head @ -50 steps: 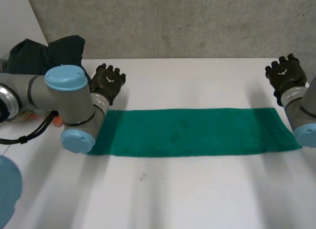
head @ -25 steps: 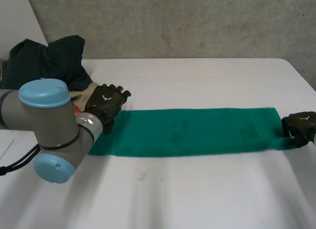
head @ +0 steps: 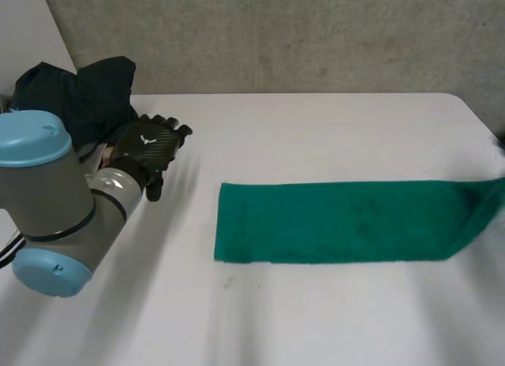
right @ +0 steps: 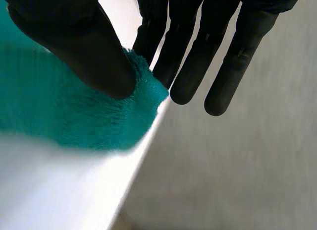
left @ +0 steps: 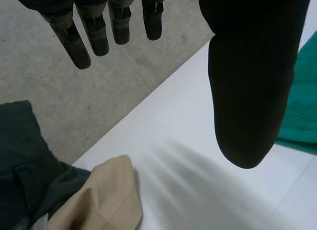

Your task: Fold the laundry.

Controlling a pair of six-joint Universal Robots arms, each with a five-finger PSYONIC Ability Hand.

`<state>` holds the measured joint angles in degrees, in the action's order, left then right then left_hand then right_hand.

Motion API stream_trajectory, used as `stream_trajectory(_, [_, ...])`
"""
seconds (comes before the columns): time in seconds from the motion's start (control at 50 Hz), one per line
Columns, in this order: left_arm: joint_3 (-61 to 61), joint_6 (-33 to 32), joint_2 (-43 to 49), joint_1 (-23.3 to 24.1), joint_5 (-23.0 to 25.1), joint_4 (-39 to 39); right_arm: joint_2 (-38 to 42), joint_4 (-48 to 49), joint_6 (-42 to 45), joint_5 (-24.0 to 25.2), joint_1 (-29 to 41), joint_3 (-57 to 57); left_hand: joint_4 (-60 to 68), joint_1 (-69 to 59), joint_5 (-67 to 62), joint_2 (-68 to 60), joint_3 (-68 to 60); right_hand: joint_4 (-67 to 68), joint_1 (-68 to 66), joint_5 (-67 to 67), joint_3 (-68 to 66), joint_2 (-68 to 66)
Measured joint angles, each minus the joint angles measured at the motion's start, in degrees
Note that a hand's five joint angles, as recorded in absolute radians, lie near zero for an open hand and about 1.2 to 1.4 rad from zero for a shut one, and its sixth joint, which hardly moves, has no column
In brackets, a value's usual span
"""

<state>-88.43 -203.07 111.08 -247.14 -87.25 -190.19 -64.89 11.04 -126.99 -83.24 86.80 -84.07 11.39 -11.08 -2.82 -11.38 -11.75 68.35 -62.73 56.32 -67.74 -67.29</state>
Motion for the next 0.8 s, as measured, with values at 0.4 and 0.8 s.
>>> stream_trajectory(0.4, [-6.08,0.32,-2.86,-1.94,0.06,-0.73,14.29,9.81,8.59,15.69,44.06,3.19,0.0,0.0,0.0,0.0,0.0,-0.02,0.0,0.28,0.02,0.0])
stream_trajectory(0.8, [-4.76,0.31,-2.8,0.02,0.06,-1.84,-1.19,-2.23,-24.87,4.47,28.6,-5.88,0.0,0.0,0.0,0.0,0.0,-57.02,50.44,-53.6,56.28,55.54])
